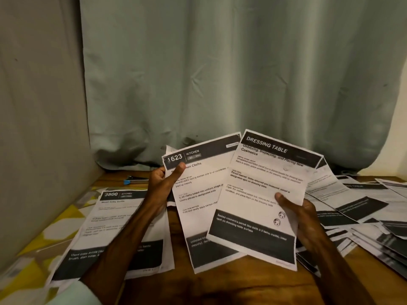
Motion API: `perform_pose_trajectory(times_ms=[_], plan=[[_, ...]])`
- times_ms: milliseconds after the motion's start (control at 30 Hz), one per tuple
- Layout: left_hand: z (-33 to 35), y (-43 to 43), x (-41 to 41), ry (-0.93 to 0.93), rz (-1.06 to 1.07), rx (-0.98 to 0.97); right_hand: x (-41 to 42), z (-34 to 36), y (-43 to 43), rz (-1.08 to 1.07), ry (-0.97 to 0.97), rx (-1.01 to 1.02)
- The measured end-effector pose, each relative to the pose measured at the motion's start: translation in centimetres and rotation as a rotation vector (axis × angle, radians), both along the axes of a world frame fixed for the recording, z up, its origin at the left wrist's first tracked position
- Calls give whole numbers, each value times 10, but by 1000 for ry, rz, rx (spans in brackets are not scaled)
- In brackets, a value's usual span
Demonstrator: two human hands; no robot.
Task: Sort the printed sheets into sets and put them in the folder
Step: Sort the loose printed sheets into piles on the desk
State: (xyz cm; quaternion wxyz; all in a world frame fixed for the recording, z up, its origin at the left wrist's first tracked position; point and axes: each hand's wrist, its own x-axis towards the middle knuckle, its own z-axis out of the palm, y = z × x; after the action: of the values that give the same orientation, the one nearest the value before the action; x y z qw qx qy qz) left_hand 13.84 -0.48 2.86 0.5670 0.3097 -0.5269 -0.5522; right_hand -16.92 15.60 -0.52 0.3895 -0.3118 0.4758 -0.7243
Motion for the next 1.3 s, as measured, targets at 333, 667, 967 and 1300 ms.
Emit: perform_pose_trajectory(times_ms=[333, 667, 967, 1300], plan=[[-4, -13, 9, 148, 90, 79, -11, -4, 3, -126, -10, -22], [-7, -9, -3, 128, 44, 64, 3, 0, 1, 209, -60, 15], [7, -7, 1, 130, -6, 98, 23, 1, -8, 350, -163, 42], [-24, 10, -16, -404, -216, 240, -18, -5, 4, -11, -219, 155]])
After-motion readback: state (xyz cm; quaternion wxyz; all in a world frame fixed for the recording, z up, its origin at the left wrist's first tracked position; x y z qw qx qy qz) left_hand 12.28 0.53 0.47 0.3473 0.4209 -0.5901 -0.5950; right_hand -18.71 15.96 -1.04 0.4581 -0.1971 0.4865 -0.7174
